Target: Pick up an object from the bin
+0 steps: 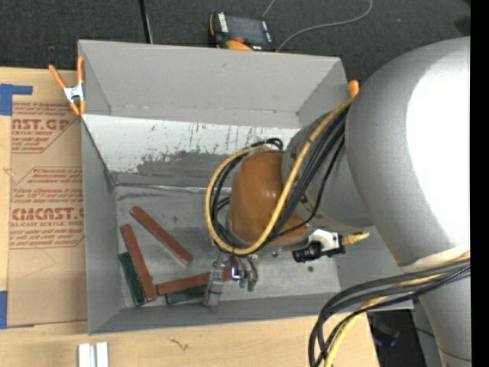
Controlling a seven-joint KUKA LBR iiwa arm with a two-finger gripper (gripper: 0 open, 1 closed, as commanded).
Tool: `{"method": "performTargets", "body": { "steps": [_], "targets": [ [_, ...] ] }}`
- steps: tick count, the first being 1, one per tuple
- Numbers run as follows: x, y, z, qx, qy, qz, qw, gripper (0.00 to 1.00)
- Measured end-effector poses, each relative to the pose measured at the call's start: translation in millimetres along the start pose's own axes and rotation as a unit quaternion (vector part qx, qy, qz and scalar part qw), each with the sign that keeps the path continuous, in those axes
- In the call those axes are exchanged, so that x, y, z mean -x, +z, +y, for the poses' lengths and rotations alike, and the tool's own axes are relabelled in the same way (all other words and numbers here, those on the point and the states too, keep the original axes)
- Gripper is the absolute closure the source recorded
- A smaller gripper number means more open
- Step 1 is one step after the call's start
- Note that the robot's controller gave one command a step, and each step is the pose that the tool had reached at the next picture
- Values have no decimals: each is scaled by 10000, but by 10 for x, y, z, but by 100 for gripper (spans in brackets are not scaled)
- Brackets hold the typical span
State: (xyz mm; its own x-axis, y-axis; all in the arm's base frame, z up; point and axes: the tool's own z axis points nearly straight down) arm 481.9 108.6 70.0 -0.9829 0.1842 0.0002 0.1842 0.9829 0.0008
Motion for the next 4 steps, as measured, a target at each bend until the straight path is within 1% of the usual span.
{"method": "performTargets", "body": {
  "steps": [1, 2, 3, 4],
  "targets": [
    [-37, -1, 288, -2, -427, -3, 9991, 0],
    [-26, -28, 284, 0, -421, -2, 9991, 100],
    [463, -1580, 456, 21, -435, -52, 9990, 100],
    [443, -1530, 447, 0, -433, -12, 9991, 0]
  ]
}}
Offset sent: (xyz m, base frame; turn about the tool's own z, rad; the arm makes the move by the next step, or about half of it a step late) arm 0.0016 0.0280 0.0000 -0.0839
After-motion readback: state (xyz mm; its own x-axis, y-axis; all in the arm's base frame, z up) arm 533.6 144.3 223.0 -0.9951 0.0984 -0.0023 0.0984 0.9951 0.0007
